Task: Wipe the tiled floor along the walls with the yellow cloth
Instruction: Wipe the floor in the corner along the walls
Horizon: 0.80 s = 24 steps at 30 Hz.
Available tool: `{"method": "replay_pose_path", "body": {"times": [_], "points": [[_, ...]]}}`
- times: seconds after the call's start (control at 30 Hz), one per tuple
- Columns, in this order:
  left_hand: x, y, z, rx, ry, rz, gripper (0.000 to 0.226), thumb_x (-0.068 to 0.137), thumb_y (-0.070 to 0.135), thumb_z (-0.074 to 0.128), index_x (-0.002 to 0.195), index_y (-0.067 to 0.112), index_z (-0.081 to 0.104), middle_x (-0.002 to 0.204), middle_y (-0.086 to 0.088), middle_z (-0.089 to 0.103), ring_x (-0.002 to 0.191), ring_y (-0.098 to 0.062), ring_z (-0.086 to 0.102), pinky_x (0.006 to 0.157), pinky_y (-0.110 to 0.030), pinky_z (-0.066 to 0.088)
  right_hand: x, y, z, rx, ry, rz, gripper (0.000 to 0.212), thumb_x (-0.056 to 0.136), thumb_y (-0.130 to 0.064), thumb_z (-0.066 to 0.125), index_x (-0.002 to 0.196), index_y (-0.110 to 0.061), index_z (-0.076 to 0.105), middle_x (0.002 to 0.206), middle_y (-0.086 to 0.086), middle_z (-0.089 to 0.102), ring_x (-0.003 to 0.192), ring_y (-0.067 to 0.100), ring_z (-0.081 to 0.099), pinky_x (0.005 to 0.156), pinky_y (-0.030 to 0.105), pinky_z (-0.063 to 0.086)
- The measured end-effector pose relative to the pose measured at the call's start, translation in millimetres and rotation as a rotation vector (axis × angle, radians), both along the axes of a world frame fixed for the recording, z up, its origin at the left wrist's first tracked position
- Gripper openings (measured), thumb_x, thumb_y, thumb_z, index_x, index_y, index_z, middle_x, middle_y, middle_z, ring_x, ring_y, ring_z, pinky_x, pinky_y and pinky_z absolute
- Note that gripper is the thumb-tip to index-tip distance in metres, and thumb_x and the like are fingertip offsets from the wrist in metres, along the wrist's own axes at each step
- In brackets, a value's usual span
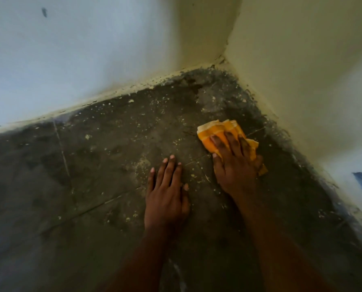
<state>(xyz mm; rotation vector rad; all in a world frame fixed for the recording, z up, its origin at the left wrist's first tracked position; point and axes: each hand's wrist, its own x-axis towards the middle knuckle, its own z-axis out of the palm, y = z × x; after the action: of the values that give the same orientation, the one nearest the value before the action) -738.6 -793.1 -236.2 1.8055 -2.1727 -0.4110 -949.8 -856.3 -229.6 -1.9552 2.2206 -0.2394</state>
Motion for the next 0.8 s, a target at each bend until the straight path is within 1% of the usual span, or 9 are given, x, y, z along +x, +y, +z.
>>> {"method": "replay_pose_path", "body": {"times": [0.17,0.27,0.37,0.47,0.53,0.6,0.7,0.77,0.8], "points": [[10.9,-23.8,3.9,0.000,0.036,-0.086,0.065,0.102,0.043,0.028,0.162,0.017,0.033,0.174,-0.005,0.016,0.162,-0.022,0.011,0.131,-0.051,0.015,2.2,3.5,-0.6,-0.004,0.009,-0.016,0.058,0.099,-0.059,0.023,0.157,-0.053,0.023,0.172,-0.013,0.013,0.159,0.025,0.010,0.116,0.073,0.015],[31.4,-86.3,1.7,-0.069,-0.119,-0.150,0.069,0.103,0.050,0.021,0.165,0.019,0.025,0.176,-0.006,0.006,0.162,-0.024,-0.004,0.131,-0.048,-0.004,-2.1,-1.6,-1.9,-0.006,0.002,-0.002,0.061,0.098,-0.063,0.015,0.158,-0.055,0.016,0.173,-0.015,0.007,0.160,0.024,0.006,0.118,0.072,0.012],[39.7,-112.3,-1.5,-0.050,-0.113,-0.044,0.070,0.104,0.055,0.016,0.167,0.025,0.013,0.176,-0.004,0.000,0.162,-0.022,-0.007,0.131,-0.047,-0.008,-4.4,-1.0,-4.9,-0.013,0.022,0.010,0.064,0.096,-0.067,0.014,0.159,-0.053,0.014,0.173,-0.014,0.005,0.160,0.024,0.004,0.120,0.069,0.009],[39.0,-108.5,-2.2,-0.046,-0.095,-0.058,0.069,0.104,0.054,0.014,0.167,0.025,0.011,0.176,-0.002,0.001,0.162,-0.018,-0.004,0.131,-0.046,-0.006,7.7,-20.5,-2.8,0.030,0.006,-0.156,0.061,0.104,-0.061,0.026,0.161,-0.050,0.009,0.174,-0.008,0.001,0.160,0.028,-0.002,0.122,0.069,0.005],[39.4,-112.3,-2.5,-0.039,-0.092,-0.061,0.067,0.105,0.052,0.014,0.167,0.025,0.011,0.176,-0.001,0.000,0.162,-0.017,-0.005,0.131,-0.046,-0.005,21.4,-62.0,2.6,0.092,-0.093,-0.378,0.063,0.106,-0.057,0.028,0.162,-0.048,0.002,0.175,-0.004,-0.005,0.160,0.032,-0.009,0.122,0.069,-0.001],[41.2,-114.0,-1.4,-0.020,-0.095,-0.054,0.065,0.106,0.050,0.015,0.167,0.026,0.011,0.176,0.001,0.000,0.162,-0.016,-0.005,0.131,-0.045,-0.005,36.9,-100.8,9.6,0.171,-0.174,-0.437,0.065,0.107,-0.056,0.027,0.162,-0.046,-0.004,0.174,-0.004,-0.012,0.158,0.036,-0.016,0.121,0.069,-0.009],[39.4,-111.3,0.2,-0.012,-0.088,-0.056,0.065,0.106,0.049,0.014,0.167,0.026,0.011,0.176,0.001,-0.001,0.162,-0.016,-0.006,0.132,-0.047,-0.003,41.8,-105.4,13.1,0.155,-0.059,-0.063,0.063,0.107,-0.056,0.029,0.161,-0.051,-0.003,0.173,-0.008,-0.016,0.158,0.034,-0.018,0.120,0.068,-0.009],[39.8,-114.2,2.1,-0.001,-0.075,-0.061,0.066,0.105,0.050,0.012,0.167,0.026,0.011,0.176,0.002,-0.001,0.162,-0.016,-0.006,0.132,-0.049,-0.001,29.5,-79.0,14.3,0.113,-0.009,0.202,0.058,0.107,-0.056,0.028,0.160,-0.055,0.002,0.173,-0.014,-0.012,0.159,0.026,-0.017,0.122,0.063,-0.007],[38.9,-112.2,1.9,0.000,-0.075,-0.057,0.066,0.105,0.050,0.011,0.167,0.027,0.011,0.176,0.002,-0.001,0.162,-0.015,-0.006,0.132,-0.049,0.000,17.7,-63.3,11.1,0.109,-0.002,0.261,0.057,0.107,-0.058,0.025,0.159,-0.057,0.004,0.173,-0.016,-0.010,0.159,0.022,-0.016,0.123,0.061,-0.005]]}}
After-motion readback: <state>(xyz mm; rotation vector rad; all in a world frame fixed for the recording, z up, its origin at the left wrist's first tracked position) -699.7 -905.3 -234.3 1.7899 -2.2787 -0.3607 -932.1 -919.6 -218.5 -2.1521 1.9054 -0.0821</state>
